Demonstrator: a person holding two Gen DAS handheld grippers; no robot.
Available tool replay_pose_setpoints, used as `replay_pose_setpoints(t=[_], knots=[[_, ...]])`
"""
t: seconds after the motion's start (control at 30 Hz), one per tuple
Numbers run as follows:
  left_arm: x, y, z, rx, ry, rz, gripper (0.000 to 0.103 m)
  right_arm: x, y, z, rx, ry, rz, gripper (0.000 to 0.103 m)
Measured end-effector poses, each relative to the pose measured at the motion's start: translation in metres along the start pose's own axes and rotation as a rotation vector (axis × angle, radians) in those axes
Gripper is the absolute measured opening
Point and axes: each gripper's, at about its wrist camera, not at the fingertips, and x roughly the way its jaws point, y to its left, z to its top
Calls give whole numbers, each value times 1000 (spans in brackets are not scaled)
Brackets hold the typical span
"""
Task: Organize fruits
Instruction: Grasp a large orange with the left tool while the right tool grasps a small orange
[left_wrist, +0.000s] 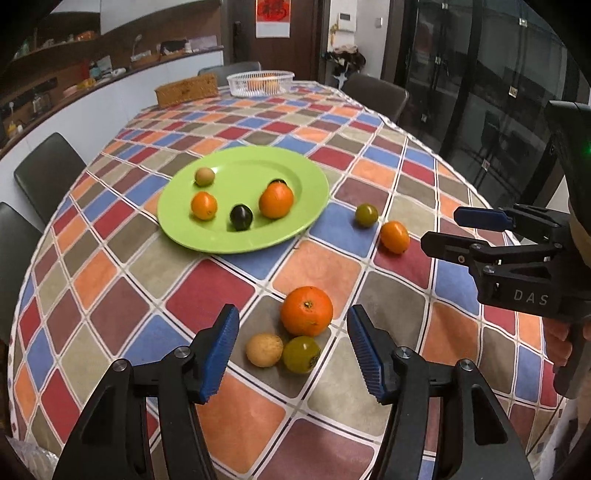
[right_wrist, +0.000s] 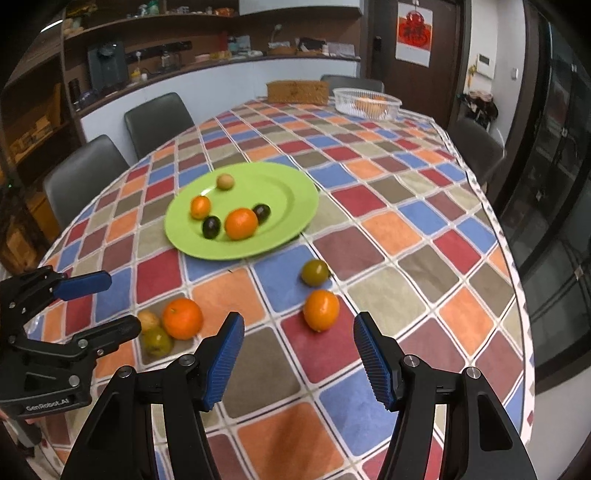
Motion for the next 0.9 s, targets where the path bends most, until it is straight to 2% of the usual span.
replay_pose_setpoints(t=[0.3,0.53,0.77,0.9], knots=[[35,4,5,-14,100,-29,59,35,-15,-2,34,60,8,62],[53,0,7,0,148,-46,59,52,-22,-2,55,90,40,53],[66,3,11,-12,183,-65,49,64,-24,1,67,108,60,44],[67,4,15,-29,185,-90,40,70,-24,4,70,117,68,42]])
